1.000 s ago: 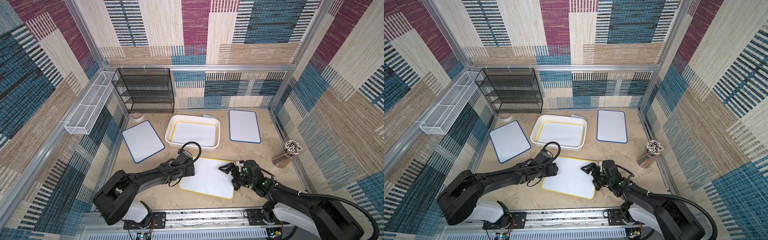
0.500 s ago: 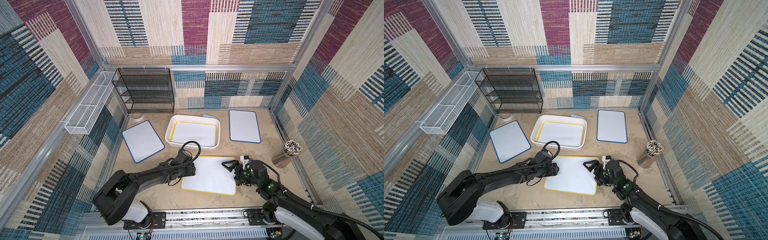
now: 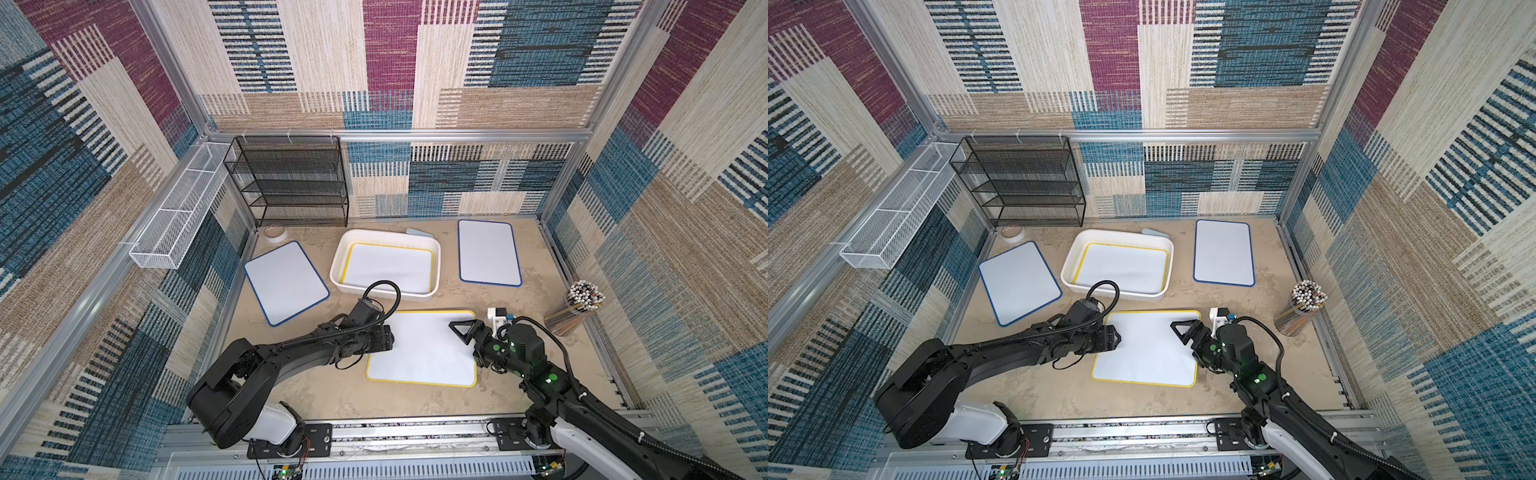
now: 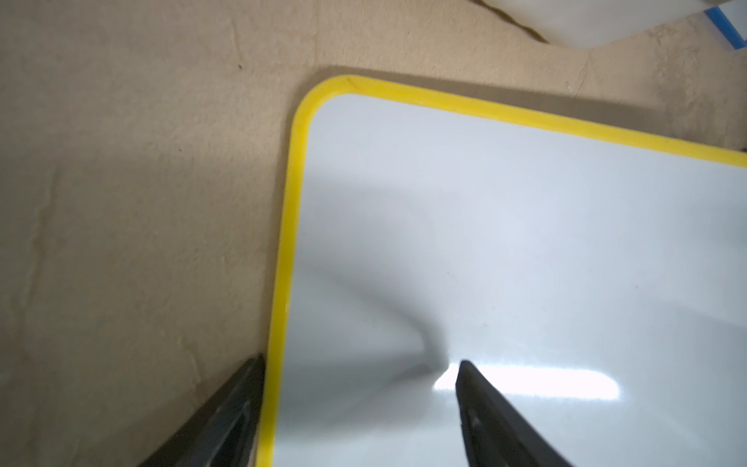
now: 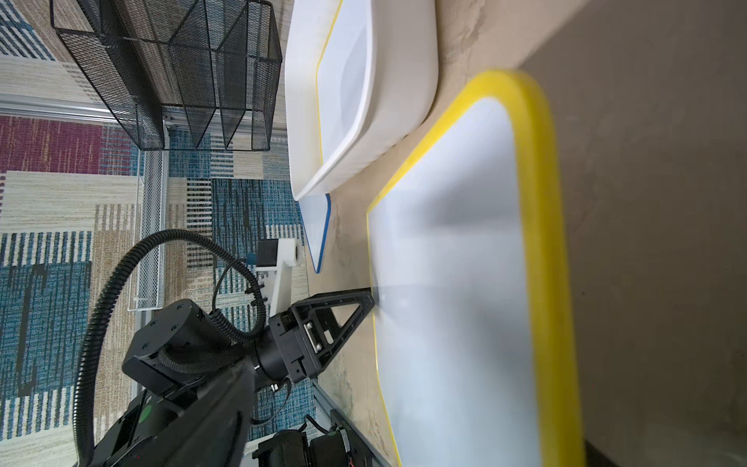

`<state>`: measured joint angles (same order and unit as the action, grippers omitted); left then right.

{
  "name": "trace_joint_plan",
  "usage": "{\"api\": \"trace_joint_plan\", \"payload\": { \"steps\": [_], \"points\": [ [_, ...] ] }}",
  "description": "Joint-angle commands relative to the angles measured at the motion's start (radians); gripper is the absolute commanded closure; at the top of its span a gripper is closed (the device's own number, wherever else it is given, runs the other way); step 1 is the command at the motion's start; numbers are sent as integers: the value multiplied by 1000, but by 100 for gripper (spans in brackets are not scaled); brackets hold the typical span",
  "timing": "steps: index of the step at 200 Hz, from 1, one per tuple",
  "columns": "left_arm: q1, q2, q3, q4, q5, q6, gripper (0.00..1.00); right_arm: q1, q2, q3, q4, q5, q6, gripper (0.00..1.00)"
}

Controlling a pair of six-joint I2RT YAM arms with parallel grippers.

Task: Put the whiteboard into the storage box
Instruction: Pick up the whiteboard at the center of the board.

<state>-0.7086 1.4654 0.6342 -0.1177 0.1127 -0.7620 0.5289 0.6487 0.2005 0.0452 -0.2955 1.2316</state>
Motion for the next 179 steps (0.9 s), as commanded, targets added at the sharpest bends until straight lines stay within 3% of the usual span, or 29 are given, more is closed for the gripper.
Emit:
{"api": "trace_joint_plan", "payload": {
  "steps": [1, 43, 78, 119, 179],
  "points": [
    [-2, 28, -15, -196, 151, -30, 23, 2, -3, 30, -28, 1, -54, 16],
    [1, 39, -9, -197, 152, -29, 23, 2, 5, 58, -72, -28, -108, 36],
    [3, 38, -8, -200, 151, -28, 23, 2, 15, 84, -116, -44, -146, 43],
    [4, 39, -8, -200, 152, -28, 23, 2, 24, 103, -144, -59, -175, 58],
    [5, 16, 4, -217, 144, -25, 23, 2, 9, 114, -164, -58, -187, 67]
  ]
}}
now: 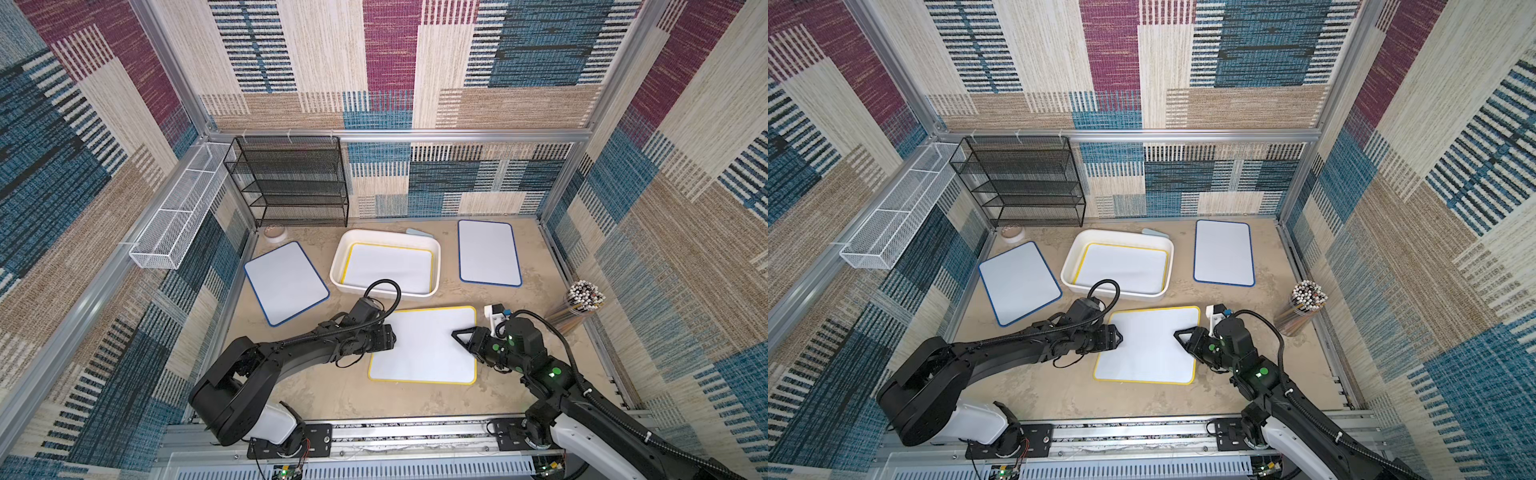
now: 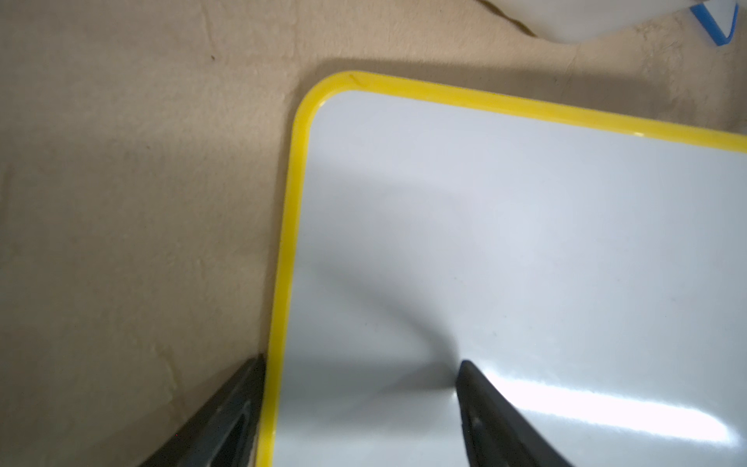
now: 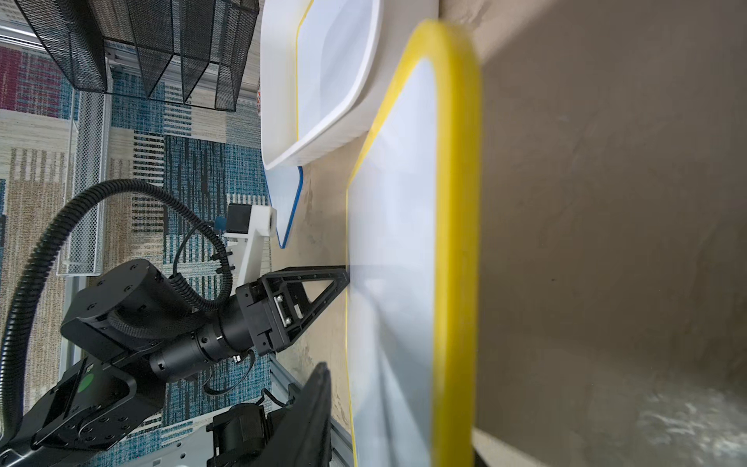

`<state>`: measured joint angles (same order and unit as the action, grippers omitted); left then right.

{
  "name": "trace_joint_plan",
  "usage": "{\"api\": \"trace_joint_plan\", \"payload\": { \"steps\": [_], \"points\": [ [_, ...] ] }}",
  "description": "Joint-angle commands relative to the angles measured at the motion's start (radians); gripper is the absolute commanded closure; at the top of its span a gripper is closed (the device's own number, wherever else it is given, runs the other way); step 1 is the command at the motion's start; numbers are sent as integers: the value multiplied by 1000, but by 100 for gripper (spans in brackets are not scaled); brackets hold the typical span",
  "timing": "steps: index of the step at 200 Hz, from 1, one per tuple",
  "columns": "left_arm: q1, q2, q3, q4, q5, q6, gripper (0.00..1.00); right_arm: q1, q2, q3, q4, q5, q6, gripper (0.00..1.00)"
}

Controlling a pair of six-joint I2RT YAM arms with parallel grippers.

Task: Put the whiteboard into the storage box
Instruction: Pick up the whiteboard at the center of the board.

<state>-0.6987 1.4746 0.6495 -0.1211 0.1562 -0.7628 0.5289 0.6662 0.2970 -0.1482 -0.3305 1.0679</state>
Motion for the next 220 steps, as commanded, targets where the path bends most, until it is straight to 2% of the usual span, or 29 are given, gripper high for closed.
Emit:
{"api": "trace_joint_plan", "payload": {
  "steps": [1, 100, 138, 172, 220],
  "points": [
    [-5, 7, -11, -214, 100, -24, 23, 2, -9, 17, 28, -22, -23, 67],
    [-4, -74, 33, -273, 42, -1, 19, 2, -25, 38, 14, -16, -36, 88],
    [-5, -163, 53, -318, 0, 19, 12, 2, -32, 58, 3, -15, -36, 92],
    [-4, -228, 129, -427, -71, 74, 6, 2, -45, 85, -6, -13, -33, 93],
    [-4, -229, 315, -621, -170, 189, 3, 3, -20, 167, -20, -55, -31, 95]
  ]
}}
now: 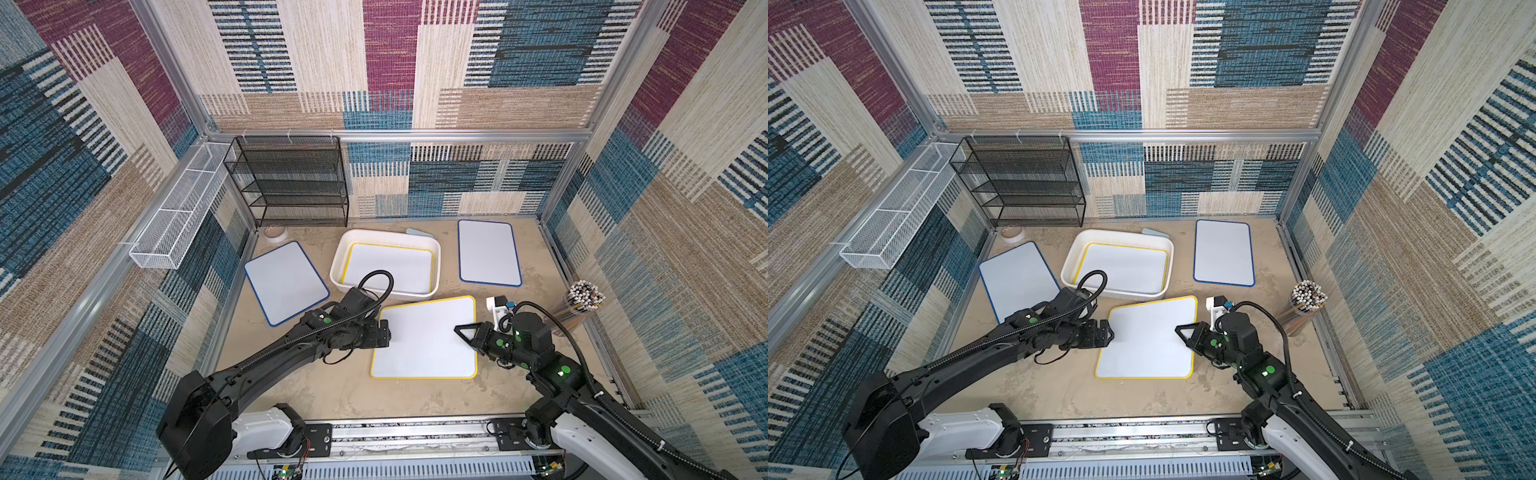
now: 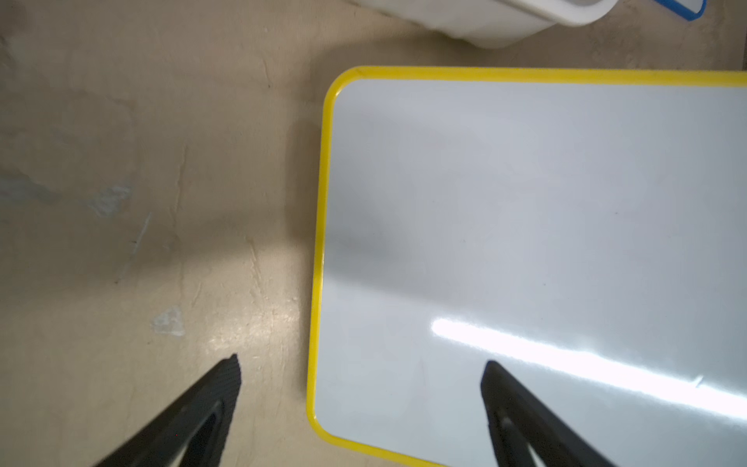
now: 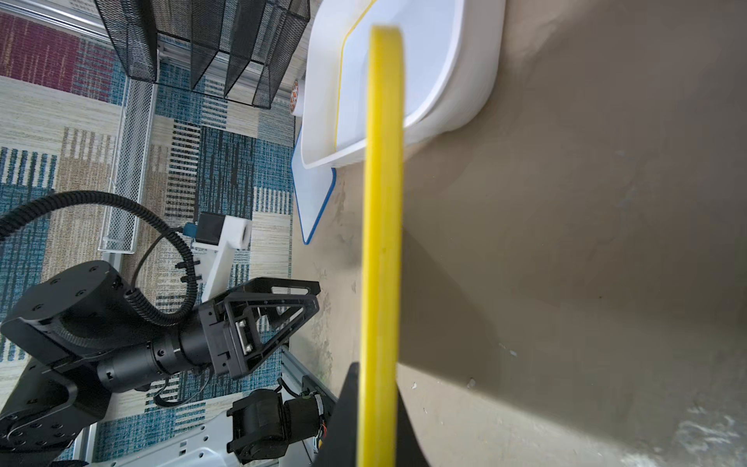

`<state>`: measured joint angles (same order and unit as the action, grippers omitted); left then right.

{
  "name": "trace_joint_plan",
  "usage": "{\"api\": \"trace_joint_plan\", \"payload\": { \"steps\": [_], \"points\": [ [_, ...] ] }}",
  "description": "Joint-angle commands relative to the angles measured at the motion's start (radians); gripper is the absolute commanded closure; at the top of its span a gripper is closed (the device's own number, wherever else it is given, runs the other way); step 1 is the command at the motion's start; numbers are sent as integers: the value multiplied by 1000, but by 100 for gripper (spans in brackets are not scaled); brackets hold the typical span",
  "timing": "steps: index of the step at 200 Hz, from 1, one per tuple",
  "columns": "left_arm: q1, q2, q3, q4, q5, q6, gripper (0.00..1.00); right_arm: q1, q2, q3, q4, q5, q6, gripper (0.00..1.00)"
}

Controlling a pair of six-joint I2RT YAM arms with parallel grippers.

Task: Put the whiteboard into the storage box
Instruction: Pick up the whiteboard at the center of the board.

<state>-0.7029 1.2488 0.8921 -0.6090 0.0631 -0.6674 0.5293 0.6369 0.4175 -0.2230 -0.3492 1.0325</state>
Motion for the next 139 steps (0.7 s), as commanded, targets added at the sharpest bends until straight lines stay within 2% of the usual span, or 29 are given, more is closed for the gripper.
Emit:
{"api": "trace_joint_plan", "payload": {
  "steps": [1, 65, 101, 139],
  "points": [
    [-1, -2, 76, -136, -78, 96, 3, 2, 10, 49, 55, -37, 4, 95],
    [0, 36, 349, -313, -204, 255, 2, 1, 109, 253, 21, -51, -34, 95],
    [5, 74, 520, -343, -236, 340, 2, 1, 273, 437, 13, -20, -90, 96],
    [31, 133, 637, -319, -204, 404, 2, -28, 470, 610, 37, 6, -108, 96]
  ]
}}
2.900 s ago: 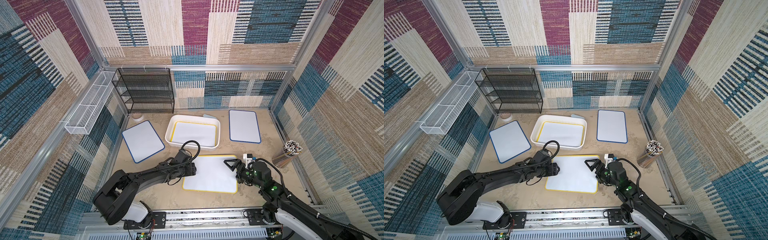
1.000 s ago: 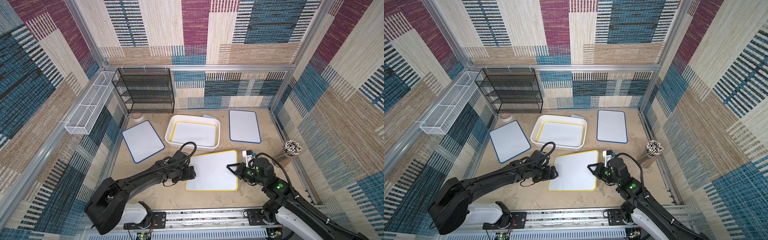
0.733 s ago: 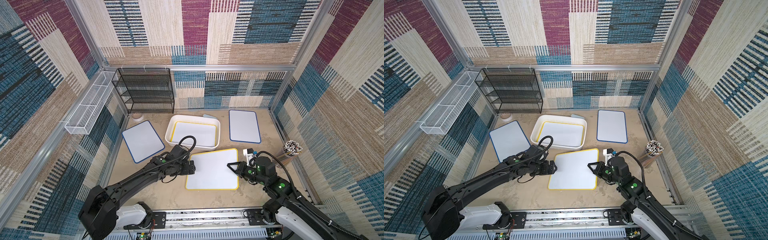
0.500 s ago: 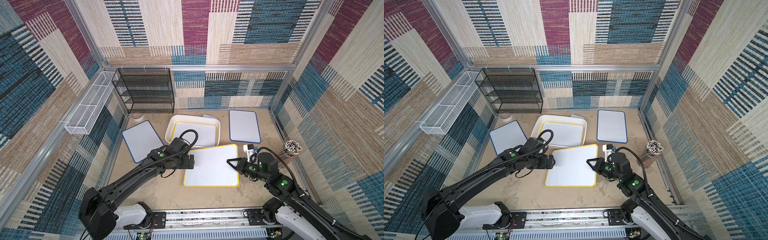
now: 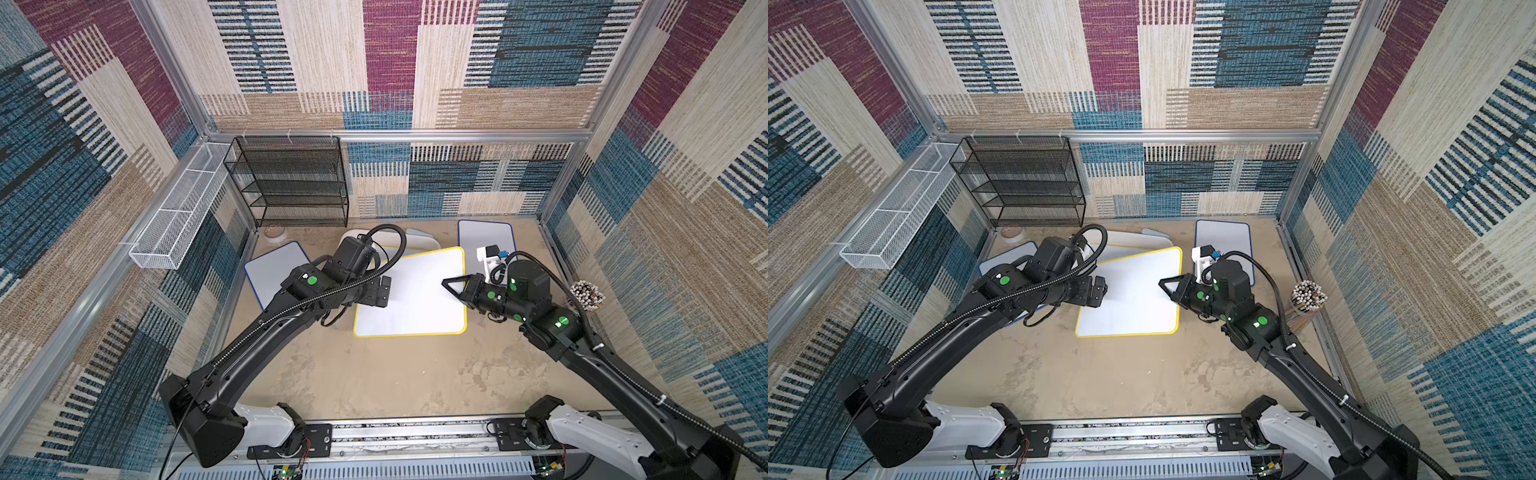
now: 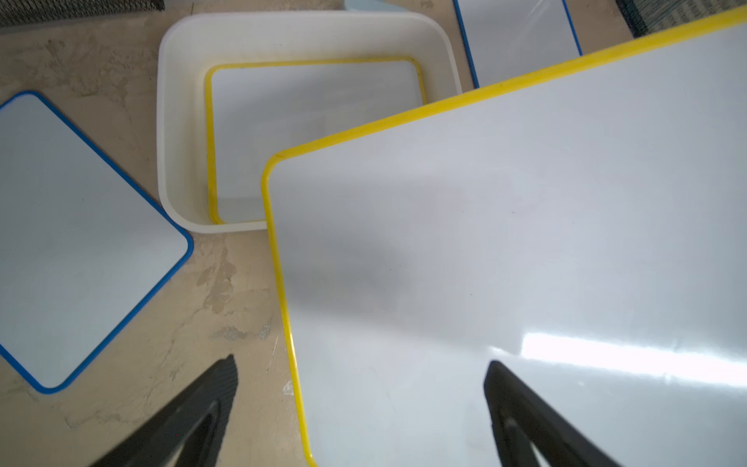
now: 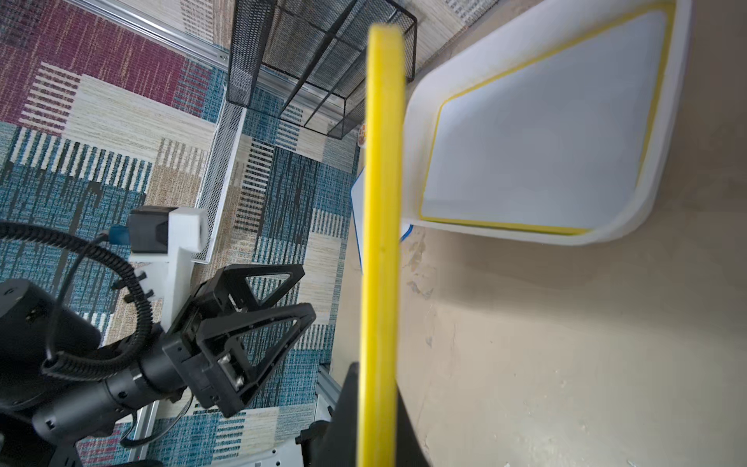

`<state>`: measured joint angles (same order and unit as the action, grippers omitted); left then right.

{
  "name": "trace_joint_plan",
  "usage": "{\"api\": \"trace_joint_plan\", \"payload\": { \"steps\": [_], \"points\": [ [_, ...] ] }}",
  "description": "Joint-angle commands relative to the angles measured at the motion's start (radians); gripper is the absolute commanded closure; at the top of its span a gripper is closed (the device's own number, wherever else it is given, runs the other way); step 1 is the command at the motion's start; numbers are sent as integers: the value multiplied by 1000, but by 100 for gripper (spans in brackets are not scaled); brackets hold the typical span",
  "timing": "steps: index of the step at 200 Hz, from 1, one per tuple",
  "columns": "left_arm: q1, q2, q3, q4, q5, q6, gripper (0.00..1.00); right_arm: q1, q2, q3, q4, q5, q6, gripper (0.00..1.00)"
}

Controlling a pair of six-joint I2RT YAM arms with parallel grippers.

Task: Put the whiteboard into the storage box
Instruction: Pick up the whiteboard at the center of the board, then place the whiteboard in the storage box.

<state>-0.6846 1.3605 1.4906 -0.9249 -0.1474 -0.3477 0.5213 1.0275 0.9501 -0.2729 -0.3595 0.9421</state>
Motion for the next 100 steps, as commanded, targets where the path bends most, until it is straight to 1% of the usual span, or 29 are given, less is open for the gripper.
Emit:
{"api": "trace_joint_plan", "payload": {
  "steps": [1, 15, 39, 65, 100],
  "points": [
    [13, 22, 39, 0, 7, 85, 2, -20, 84, 82, 87, 16, -17, 96],
    [33, 31, 44, 29, 32, 102, 2, -49, 155, 133, 110, 0, -16, 98],
    [84, 26, 25, 98, 137, 118, 3, -100, 265, 206, 139, -20, -14, 99],
    [158, 28, -15, 148, 257, 140, 4, -147, 366, 268, 181, -40, -17, 98],
    [248, 24, -107, 228, 354, 135, 4, -175, 517, 354, 213, -61, -29, 97]
  ]
}}
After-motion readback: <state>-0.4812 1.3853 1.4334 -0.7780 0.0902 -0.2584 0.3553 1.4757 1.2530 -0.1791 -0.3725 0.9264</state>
